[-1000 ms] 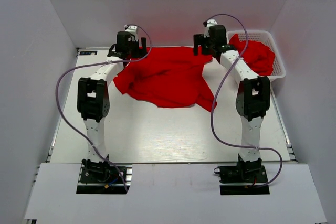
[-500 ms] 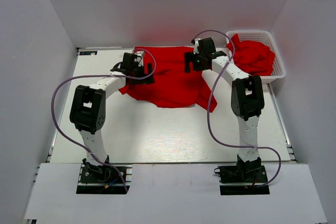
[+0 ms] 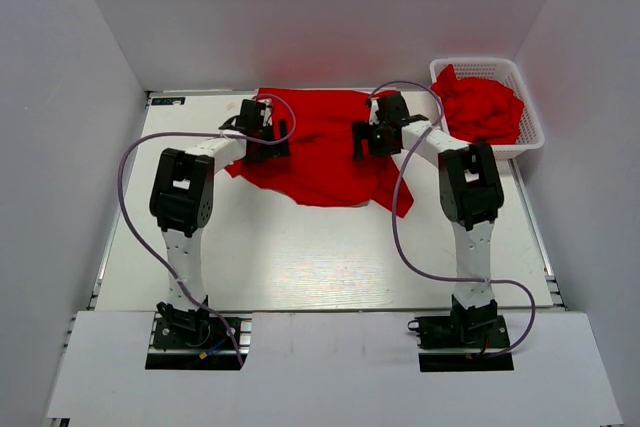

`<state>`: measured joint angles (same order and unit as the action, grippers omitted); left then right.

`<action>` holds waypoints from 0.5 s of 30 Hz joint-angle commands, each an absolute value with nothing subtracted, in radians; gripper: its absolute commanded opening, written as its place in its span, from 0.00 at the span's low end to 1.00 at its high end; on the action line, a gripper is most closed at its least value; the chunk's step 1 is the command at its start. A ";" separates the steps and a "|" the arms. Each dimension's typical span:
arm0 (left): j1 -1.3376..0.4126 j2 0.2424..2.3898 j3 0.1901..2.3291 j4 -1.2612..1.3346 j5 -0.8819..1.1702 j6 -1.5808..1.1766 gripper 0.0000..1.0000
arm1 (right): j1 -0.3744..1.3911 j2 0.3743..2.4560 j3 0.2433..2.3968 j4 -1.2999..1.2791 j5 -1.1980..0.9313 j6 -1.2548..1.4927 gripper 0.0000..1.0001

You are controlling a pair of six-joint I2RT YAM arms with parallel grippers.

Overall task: Fold and stack the t-shirts
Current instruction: Flatten out the tshirt

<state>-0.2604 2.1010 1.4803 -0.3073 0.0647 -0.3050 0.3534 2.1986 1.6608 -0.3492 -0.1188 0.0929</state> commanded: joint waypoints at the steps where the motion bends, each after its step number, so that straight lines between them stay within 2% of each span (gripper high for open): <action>1: -0.242 2.163 1.526 -0.383 -0.029 -0.302 1.00 | 0.373 2.119 1.505 -0.393 -0.173 0.106 0.90; 8: -0.212 2.351 1.809 -0.448 -0.052 -0.281 1.00 | 0.475 2.003 1.241 -0.376 -0.308 0.115 0.90; 11: -0.202 2.437 1.951 -0.468 -0.013 -0.255 1.00 | 0.549 1.980 1.235 -0.388 -0.357 0.083 0.90; 15: -0.202 2.490 2.085 -0.495 0.052 -0.219 1.00 | 0.600 1.968 1.294 -0.382 -0.306 0.095 0.90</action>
